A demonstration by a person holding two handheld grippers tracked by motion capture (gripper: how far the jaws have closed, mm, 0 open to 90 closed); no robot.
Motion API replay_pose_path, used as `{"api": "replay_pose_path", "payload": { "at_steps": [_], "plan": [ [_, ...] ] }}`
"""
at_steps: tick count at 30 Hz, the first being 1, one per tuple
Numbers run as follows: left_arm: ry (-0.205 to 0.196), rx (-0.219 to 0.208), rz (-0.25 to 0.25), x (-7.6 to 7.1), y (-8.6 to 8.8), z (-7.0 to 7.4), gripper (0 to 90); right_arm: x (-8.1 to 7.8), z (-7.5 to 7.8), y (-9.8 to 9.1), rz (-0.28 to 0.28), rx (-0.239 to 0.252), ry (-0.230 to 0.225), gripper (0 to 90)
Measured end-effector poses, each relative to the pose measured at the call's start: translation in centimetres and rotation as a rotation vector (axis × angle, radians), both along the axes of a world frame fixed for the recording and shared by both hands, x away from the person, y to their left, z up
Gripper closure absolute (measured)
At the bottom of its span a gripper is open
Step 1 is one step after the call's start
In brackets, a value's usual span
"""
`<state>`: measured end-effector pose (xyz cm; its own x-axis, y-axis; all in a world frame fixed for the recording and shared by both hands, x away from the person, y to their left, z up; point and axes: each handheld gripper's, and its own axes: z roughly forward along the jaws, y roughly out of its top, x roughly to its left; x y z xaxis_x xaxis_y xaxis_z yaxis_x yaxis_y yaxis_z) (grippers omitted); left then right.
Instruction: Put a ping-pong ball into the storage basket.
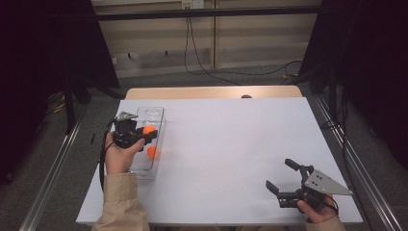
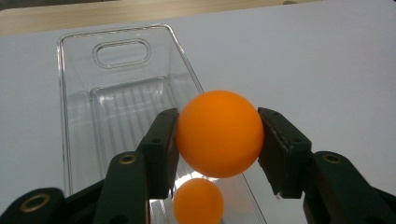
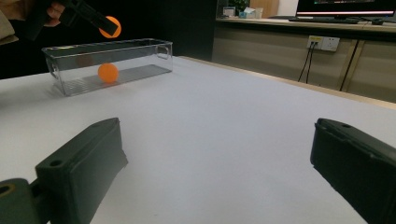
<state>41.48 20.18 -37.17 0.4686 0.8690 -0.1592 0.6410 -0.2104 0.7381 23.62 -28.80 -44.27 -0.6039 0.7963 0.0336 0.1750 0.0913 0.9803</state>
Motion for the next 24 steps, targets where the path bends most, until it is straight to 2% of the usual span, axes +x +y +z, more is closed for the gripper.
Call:
{"api": "replay_pose_path", "payload": {
  "at_steps": [24],
  "plan": [
    [0.016,0.021,0.028,0.27,0.61,-0.73,50.8,0.04,-0.01,0.02,0.000,-0.002,-0.002,2.1]
  ]
}}
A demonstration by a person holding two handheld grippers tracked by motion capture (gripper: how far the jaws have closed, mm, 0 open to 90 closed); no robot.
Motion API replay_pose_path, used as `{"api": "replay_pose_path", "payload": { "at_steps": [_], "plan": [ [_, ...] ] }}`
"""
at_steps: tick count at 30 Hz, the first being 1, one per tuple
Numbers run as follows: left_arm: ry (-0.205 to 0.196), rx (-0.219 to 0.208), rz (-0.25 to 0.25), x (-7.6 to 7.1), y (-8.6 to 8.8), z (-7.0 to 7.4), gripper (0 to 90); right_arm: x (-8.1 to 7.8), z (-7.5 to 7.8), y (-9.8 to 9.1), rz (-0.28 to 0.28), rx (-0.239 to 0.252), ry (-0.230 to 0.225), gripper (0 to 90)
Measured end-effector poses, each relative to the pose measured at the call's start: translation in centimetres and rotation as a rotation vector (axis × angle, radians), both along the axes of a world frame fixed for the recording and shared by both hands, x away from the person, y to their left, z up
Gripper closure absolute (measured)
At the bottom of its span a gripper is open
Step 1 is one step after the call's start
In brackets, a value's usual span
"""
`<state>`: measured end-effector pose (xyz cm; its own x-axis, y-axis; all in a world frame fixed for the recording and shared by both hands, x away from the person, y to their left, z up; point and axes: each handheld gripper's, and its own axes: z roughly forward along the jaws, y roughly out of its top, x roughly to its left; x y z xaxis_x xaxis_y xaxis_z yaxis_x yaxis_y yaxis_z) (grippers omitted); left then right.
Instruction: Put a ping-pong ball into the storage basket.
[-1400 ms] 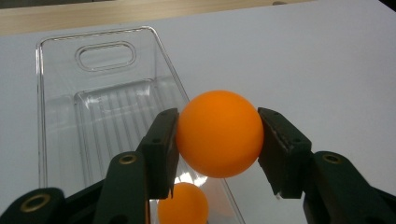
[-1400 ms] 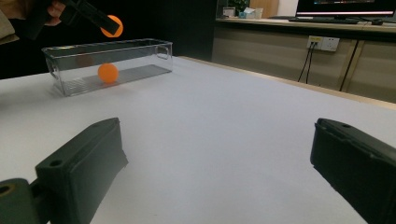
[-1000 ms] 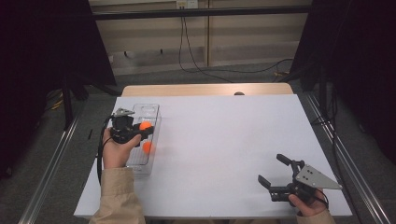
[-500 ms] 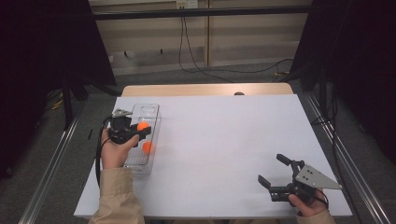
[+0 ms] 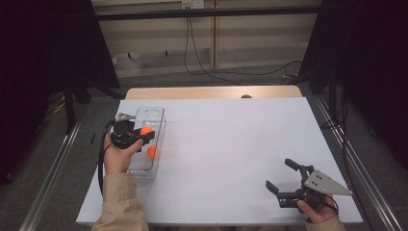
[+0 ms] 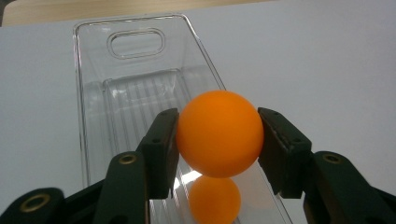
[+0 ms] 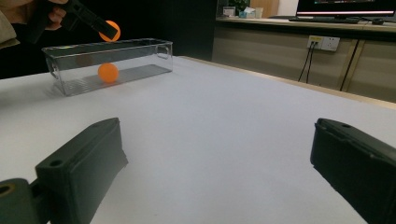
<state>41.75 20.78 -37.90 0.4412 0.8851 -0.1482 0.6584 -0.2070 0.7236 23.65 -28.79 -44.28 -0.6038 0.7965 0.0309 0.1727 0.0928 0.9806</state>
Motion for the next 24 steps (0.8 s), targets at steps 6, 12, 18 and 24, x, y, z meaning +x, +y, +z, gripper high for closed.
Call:
{"api": "replay_pose_path", "payload": {
  "at_steps": [6,12,18,24],
  "plan": [
    [0.005,0.002,0.006,0.06,0.06,-0.23,50.8,-0.03,0.01,0.00,0.000,0.002,0.001,2.1],
    [0.011,0.004,0.010,0.12,0.17,-0.43,50.8,0.01,0.00,0.01,0.000,-0.001,0.000,2.1],
    [0.016,0.003,0.011,0.18,0.16,-0.59,50.8,0.01,-0.01,0.00,0.000,0.000,-0.001,2.1],
    [0.024,0.016,0.013,0.23,0.18,-0.72,50.8,0.01,-0.01,0.02,0.001,-0.001,0.000,2.1]
  ]
}}
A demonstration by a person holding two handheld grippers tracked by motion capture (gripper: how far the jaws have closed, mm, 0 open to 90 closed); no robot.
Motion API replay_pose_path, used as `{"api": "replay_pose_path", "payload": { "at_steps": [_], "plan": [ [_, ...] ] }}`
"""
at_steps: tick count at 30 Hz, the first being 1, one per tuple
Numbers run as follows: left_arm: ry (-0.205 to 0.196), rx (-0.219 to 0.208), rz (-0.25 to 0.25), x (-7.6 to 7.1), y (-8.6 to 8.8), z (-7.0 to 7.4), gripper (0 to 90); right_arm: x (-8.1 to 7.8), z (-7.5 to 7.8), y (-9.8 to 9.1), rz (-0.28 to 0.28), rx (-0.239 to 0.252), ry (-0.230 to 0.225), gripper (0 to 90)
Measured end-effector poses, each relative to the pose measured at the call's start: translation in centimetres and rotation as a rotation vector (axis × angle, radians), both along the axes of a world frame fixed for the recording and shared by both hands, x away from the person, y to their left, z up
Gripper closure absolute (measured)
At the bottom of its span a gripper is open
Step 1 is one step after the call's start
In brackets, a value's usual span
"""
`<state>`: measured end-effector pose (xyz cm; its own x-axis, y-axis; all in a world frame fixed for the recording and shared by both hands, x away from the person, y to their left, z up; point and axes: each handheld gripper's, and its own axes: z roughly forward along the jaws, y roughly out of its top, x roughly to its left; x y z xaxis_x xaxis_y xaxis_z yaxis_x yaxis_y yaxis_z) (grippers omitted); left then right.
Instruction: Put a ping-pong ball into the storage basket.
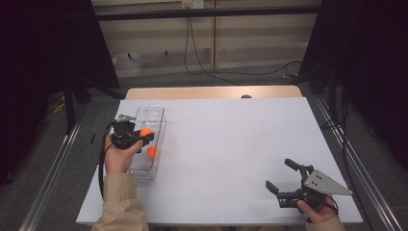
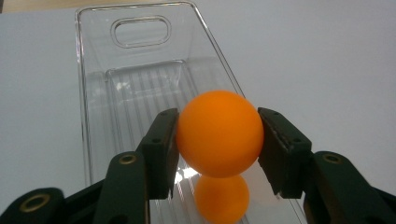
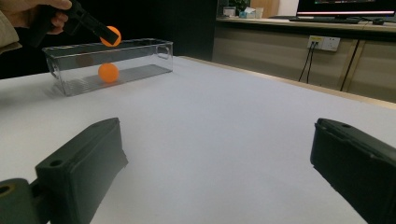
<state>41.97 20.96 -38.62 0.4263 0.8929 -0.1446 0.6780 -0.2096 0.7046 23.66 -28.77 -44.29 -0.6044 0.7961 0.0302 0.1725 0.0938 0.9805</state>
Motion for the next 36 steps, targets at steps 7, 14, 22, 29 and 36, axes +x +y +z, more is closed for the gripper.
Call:
{"api": "replay_pose_path", "payload": {
  "at_steps": [7,14,22,29,36],
  "plan": [
    [0.007,0.004,0.005,0.07,-0.10,-0.18,50.8,0.00,0.00,0.02,0.000,0.002,0.001,2.1],
    [0.015,0.010,0.009,0.13,-0.10,-0.34,50.8,0.00,0.00,0.01,0.002,0.000,0.000,2.1],
    [0.022,0.018,0.011,0.20,-0.13,-0.54,50.7,-0.01,0.01,0.01,0.003,0.000,0.000,2.1],
    [0.027,0.023,0.021,0.24,-0.05,-0.71,50.6,0.01,0.01,0.00,0.003,-0.001,-0.003,2.1],
    [0.035,0.034,0.031,0.24,0.06,-0.85,50.5,0.00,0.01,0.00,0.003,-0.001,-0.003,2.1]
  ]
}}
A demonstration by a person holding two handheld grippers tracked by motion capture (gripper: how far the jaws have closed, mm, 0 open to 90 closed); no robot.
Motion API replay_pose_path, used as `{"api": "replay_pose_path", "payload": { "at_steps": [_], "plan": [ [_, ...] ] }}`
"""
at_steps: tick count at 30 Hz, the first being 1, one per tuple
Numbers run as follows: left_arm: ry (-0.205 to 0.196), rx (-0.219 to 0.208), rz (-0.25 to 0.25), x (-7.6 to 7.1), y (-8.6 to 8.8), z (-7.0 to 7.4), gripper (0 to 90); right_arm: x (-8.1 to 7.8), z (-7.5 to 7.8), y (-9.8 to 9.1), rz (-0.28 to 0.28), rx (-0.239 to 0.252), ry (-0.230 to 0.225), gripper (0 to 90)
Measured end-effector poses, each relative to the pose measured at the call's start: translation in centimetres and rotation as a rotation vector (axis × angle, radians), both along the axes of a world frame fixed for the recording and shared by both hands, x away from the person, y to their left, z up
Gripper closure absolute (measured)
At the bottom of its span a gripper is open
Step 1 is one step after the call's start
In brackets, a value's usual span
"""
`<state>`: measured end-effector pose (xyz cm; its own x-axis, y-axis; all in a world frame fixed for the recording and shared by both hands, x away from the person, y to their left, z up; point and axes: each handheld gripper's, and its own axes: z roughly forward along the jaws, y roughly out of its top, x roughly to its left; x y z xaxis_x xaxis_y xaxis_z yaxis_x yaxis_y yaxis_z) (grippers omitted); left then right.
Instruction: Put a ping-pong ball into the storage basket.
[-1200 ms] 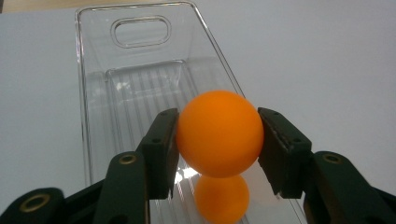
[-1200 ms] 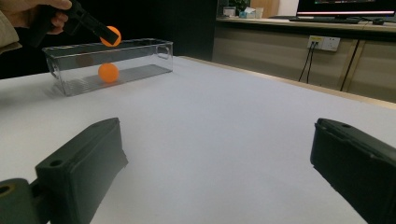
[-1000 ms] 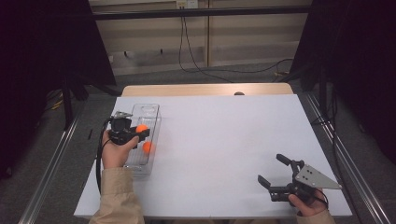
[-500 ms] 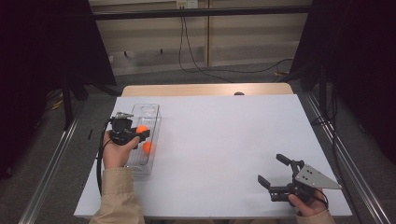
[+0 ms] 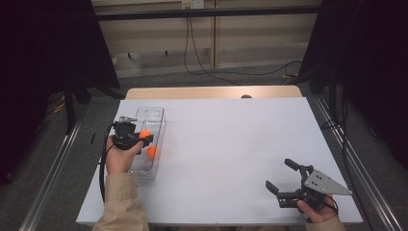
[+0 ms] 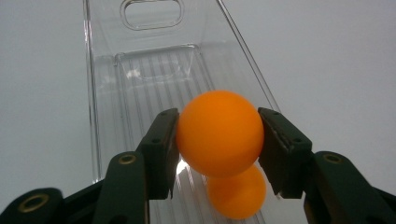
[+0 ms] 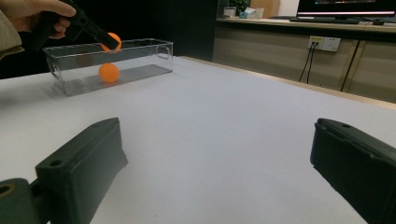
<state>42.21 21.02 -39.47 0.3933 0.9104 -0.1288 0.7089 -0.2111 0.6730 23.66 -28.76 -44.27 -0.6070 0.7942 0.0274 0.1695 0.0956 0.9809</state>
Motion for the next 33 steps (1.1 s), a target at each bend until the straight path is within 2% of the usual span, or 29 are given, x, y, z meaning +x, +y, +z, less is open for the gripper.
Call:
{"api": "replay_pose_path", "payload": {
  "at_steps": [20,33],
  "plan": [
    [0.001,-0.002,0.009,0.03,0.03,-0.17,49.6,0.00,0.01,0.03,0.002,0.001,0.000,2.1],
    [-0.028,-0.016,0.015,-0.25,0.00,0.23,39.8,0.00,0.02,-0.01,-0.001,0.004,0.001,2.1]
  ]
}}
